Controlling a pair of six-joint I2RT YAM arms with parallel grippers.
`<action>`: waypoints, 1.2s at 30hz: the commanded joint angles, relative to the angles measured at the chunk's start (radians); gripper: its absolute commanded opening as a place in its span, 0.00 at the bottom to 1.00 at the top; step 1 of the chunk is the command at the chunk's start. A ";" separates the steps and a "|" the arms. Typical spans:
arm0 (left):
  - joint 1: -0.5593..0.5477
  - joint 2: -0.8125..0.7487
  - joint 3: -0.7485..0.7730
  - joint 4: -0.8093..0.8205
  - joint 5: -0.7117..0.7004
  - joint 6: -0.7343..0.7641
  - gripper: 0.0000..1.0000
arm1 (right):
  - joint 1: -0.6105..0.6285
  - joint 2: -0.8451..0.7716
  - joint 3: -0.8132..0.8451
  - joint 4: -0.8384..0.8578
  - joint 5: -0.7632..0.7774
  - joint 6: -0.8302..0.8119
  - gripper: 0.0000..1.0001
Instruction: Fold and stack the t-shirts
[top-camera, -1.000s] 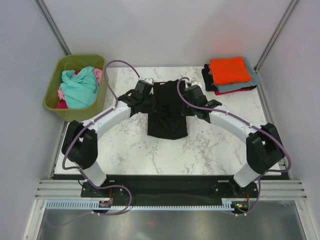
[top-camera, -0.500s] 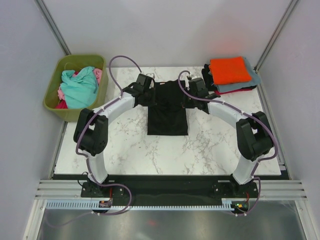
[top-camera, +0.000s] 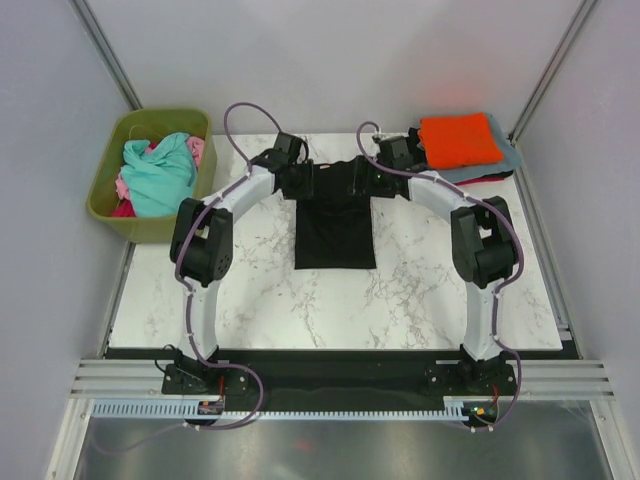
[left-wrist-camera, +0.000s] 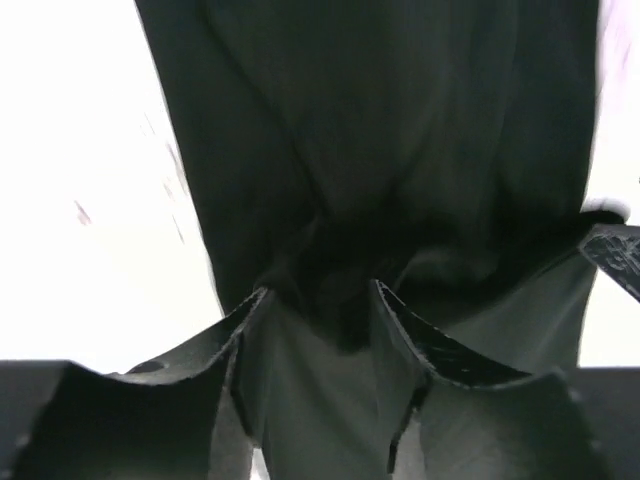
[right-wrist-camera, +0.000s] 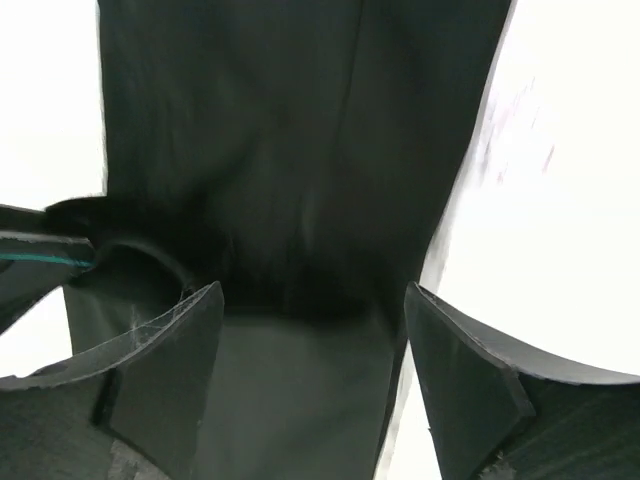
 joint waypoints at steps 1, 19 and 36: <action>0.048 0.070 0.246 -0.118 0.016 0.028 0.50 | -0.041 0.049 0.212 -0.064 -0.016 -0.006 0.82; 0.003 -0.408 -0.351 0.058 0.133 -0.045 0.56 | -0.015 -0.480 -0.470 0.043 -0.163 0.038 0.84; -0.010 -0.605 -0.911 0.335 0.211 -0.153 0.57 | -0.009 -0.455 -0.840 0.287 -0.332 0.127 0.67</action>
